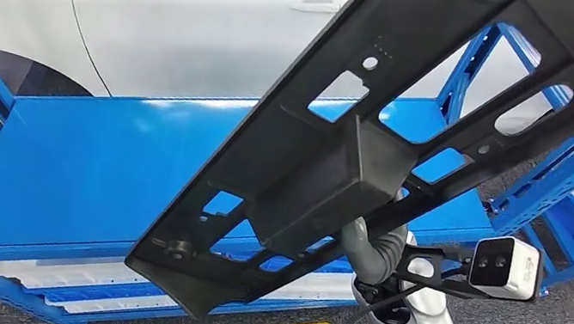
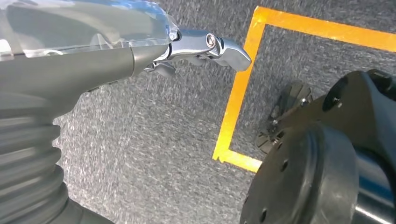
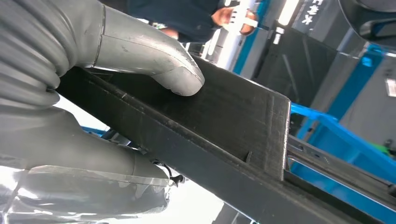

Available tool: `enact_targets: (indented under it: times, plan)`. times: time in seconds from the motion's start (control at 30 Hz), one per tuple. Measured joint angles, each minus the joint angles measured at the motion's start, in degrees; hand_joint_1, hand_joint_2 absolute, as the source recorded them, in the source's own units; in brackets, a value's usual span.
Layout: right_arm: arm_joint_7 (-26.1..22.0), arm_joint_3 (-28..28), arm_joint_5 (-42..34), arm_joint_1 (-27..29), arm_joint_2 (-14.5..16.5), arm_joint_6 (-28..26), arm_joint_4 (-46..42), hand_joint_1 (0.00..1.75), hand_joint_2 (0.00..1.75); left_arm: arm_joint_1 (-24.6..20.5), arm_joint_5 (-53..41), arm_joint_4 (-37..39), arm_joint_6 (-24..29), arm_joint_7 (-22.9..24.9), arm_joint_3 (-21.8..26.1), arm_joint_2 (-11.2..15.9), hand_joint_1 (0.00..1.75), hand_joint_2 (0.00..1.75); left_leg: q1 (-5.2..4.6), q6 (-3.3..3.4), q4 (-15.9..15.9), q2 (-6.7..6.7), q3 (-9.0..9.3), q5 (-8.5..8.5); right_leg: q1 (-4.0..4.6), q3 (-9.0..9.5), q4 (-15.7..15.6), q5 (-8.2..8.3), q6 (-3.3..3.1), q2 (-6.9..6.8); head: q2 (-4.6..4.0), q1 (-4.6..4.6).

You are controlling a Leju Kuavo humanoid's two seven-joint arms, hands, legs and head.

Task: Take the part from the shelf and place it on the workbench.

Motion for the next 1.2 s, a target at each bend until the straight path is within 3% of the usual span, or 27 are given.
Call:
enact_targets:
  times: [0.07,0.13,0.17,0.2,0.23,0.27,0.33,0.4,0.5,0.53,0.67,0.73,0.77,0.8,0.87,0.93,1.03,1.07,1.13,1.2]
  plan:
    - [0.0,0.57,-0.39,-0.01,-0.1,-0.25,-0.03,1.75,1.75,0.08,-0.01,0.0,-0.03,-0.08,-0.05,0.06,0.0,1.75,0.14,-0.42,2.96,0.04,-1.3,-3.27,-0.15,-0.87,-0.25,1.02,-0.92,-0.23,0.0,0.0]
    - [0.06,1.11,-0.51,0.09,-0.12,-0.22,-0.07,1.75,1.75,0.09,-0.04,0.0,0.05,-0.06,-0.1,-0.01,0.0,1.75,0.22,-0.65,10.19,0.07,-3.49,-8.83,0.1,-2.08,-0.22,1.95,-1.45,-0.36,0.0,-0.01]
    - [0.09,1.32,-0.54,0.21,-0.14,-0.18,-0.07,1.75,1.75,0.1,-0.04,0.0,0.16,0.02,-0.13,-0.05,0.0,1.75,0.24,-0.72,13.77,0.07,-4.26,-10.63,0.27,-2.74,-0.16,2.42,-1.55,-0.39,0.0,-0.01]
    - [0.12,1.45,-0.56,0.35,-0.2,-0.09,-0.07,1.75,1.75,0.1,-0.04,0.0,0.29,0.16,-0.15,-0.08,0.0,1.75,0.24,-0.72,16.04,0.07,-4.34,-11.27,0.45,-3.41,-0.07,2.87,-1.61,-0.39,0.0,-0.01]
    - [0.09,1.53,-0.61,0.47,-0.31,0.05,-0.07,1.75,1.75,0.1,-0.04,0.0,0.46,0.37,-0.16,-0.11,0.0,1.75,0.22,-0.62,16.19,0.07,-3.4,-10.68,0.62,-4.05,0.06,3.27,-1.62,-0.39,0.0,-0.01]
    - [-0.04,1.59,-0.76,0.47,-0.51,0.3,-0.04,1.75,1.75,0.09,-0.04,0.0,0.69,0.62,-0.17,-0.15,0.0,1.75,0.18,-0.38,14.14,0.07,-1.37,-9.37,0.78,-4.66,0.23,3.61,-1.6,-0.39,0.0,-0.01]
    - [-0.79,1.73,-1.59,-0.11,-1.5,1.06,0.25,1.75,1.75,0.03,-0.05,0.0,1.16,1.1,-0.19,-0.22,0.0,1.75,-0.12,0.46,6.24,0.09,4.47,-7.54,1.03,-5.59,0.62,4.16,-1.42,-0.4,0.0,-0.01]
    - [-1.81,1.82,-2.77,-1.15,-3.18,1.73,0.76,1.75,1.75,-0.01,-0.02,0.0,1.53,1.32,-0.19,-0.28,0.0,1.75,-0.57,1.12,0.76,0.08,7.92,-7.5,1.03,-6.0,0.83,4.71,-0.85,-0.47,0.0,0.0]
    - [-3.08,1.85,-3.67,-1.63,-5.62,1.84,1.36,1.75,1.75,0.11,0.01,0.0,1.74,1.42,-0.26,-0.46,0.0,1.75,-0.74,1.82,-0.71,0.15,7.89,-6.93,0.78,-6.16,0.79,5.46,0.22,-0.47,0.0,0.0]
    - [-3.95,1.85,-3.72,-1.4,-6.77,1.68,1.24,1.75,1.75,0.14,0.01,0.0,1.75,1.51,-0.39,-0.54,0.0,1.75,-0.6,2.17,-1.04,0.23,7.72,-6.43,0.73,-6.44,1.27,4.85,0.61,-0.38,0.0,0.0]
    - [-7.72,1.81,-2.49,0.98,-12.33,1.51,-0.21,1.75,1.75,0.48,0.02,0.0,1.81,1.73,-1.22,-0.82,0.0,1.75,-0.28,3.06,-1.5,0.27,6.06,-4.5,0.29,-9.24,9.85,-3.21,1.84,-0.19,0.0,0.02]
    - [-8.15,1.66,0.01,3.01,-13.08,1.84,-0.62,1.75,1.75,0.77,-0.02,0.0,1.66,1.65,-1.46,-0.85,0.0,1.75,-0.23,2.91,-1.4,0.28,5.04,-3.8,0.0,-9.95,14.1,-5.02,2.25,-0.21,0.0,0.01]
    - [-8.24,1.68,1.52,4.15,-13.13,1.83,-0.92,1.75,1.75,0.87,-0.04,0.0,1.5,1.56,-1.63,-0.87,0.0,1.75,-0.18,2.75,-1.27,0.32,4.36,-3.4,-0.24,-9.49,14.91,-4.87,2.49,-0.22,0.0,0.01]
    - [-8.28,1.9,2.72,4.96,-12.96,1.5,-1.32,1.75,1.75,0.9,-0.05,0.0,1.3,1.47,-1.81,-0.9,0.0,1.75,-0.1,2.54,-1.06,0.37,3.69,-3.06,-0.52,-8.07,13.66,-3.72,2.72,-0.24,0.0,0.01]
    - [-8.26,2.71,3.98,5.64,-12.52,0.4,-2.52,1.75,1.75,0.72,-0.04,0.0,0.98,1.31,-2.2,-0.92,0.0,1.75,0.01,2.02,-0.35,0.45,2.39,-2.54,-1.04,-3.05,6.74,-1.39,3.08,-0.23,0.0,0.01]
    - [-8.11,3.41,4.29,5.78,-12.08,-0.67,-3.88,1.75,1.75,0.51,-0.03,0.0,0.87,1.22,-2.5,-0.9,0.0,1.75,-0.02,1.34,0.25,0.43,1.55,-2.03,-0.95,0.2,1.37,-0.79,2.58,0.0,0.0,0.01]
    - [-7.72,3.92,4.47,5.84,-11.47,-1.97,-5.6,1.75,1.75,0.51,-0.01,0.0,0.82,1.17,-2.85,-0.9,0.0,1.75,0.0,0.16,0.19,0.27,1.05,-1.03,-0.56,-0.18,0.44,-0.28,0.93,0.07,0.0,0.01]
    - [-7.57,4.01,4.5,5.78,-11.27,-2.31,-6.05,1.75,1.75,0.55,0.0,0.0,0.79,1.15,-2.96,-0.9,0.0,1.75,0.1,-0.18,0.53,0.23,0.7,-1.51,-0.56,-0.56,0.36,0.21,0.36,-0.03,0.0,0.0]
    - [-7.31,4.09,4.35,5.66,-10.86,-2.77,-6.7,1.75,1.75,0.55,-0.02,0.0,0.7,1.07,-3.21,-0.93,0.0,1.75,0.31,-0.6,4.08,0.21,-0.7,-5.41,-0.64,-1.62,0.11,1.38,-0.68,-0.26,0.0,0.0]
    - [-7.27,4.16,3.99,5.65,-10.55,-3.03,-6.91,1.75,1.75,0.41,-0.02,0.0,0.67,0.93,-3.47,-0.97,0.0,1.75,0.37,-0.8,11.19,0.21,-2.64,-10.84,-0.36,-2.98,0.16,2.45,-1.16,-0.33,0.0,-0.01]
